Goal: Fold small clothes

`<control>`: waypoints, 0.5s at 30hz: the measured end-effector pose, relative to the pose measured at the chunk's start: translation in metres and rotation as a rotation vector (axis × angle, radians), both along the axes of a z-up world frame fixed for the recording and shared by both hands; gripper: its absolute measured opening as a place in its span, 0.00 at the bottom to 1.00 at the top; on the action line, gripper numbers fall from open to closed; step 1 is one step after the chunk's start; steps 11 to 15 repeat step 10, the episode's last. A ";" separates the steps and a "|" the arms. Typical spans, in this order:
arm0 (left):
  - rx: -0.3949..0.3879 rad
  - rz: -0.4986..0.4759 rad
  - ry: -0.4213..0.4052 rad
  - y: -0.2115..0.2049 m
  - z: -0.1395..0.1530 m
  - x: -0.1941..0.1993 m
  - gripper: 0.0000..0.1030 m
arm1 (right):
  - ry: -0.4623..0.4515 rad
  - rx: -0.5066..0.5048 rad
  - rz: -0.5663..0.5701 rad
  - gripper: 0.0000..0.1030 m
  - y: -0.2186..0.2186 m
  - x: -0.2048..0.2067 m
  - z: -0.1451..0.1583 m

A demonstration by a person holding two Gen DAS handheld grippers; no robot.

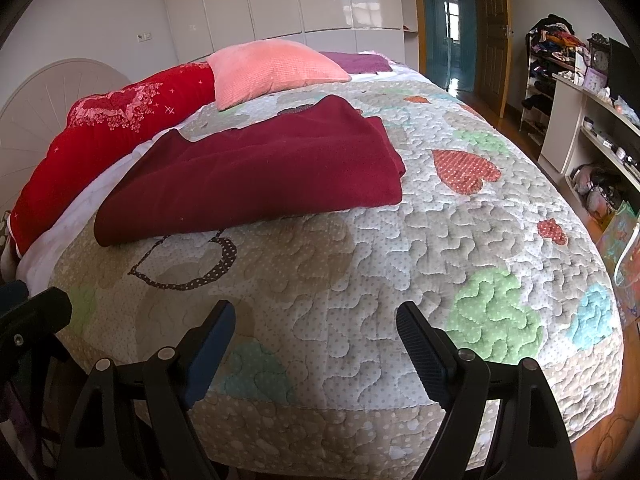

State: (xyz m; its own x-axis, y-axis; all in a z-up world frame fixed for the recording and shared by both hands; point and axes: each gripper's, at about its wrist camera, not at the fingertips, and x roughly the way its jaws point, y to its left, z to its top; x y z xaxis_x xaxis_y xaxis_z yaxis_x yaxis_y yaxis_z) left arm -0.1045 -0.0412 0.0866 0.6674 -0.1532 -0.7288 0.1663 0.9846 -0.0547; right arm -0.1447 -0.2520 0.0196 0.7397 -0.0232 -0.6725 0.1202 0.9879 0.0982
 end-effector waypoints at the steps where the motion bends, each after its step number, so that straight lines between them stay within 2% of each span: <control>1: -0.002 0.000 0.002 0.000 0.000 0.000 1.00 | -0.002 0.000 -0.001 0.84 0.000 0.000 0.000; 15: 0.007 -0.006 0.002 -0.001 0.000 -0.001 1.00 | -0.016 -0.015 -0.005 0.84 -0.001 -0.001 0.003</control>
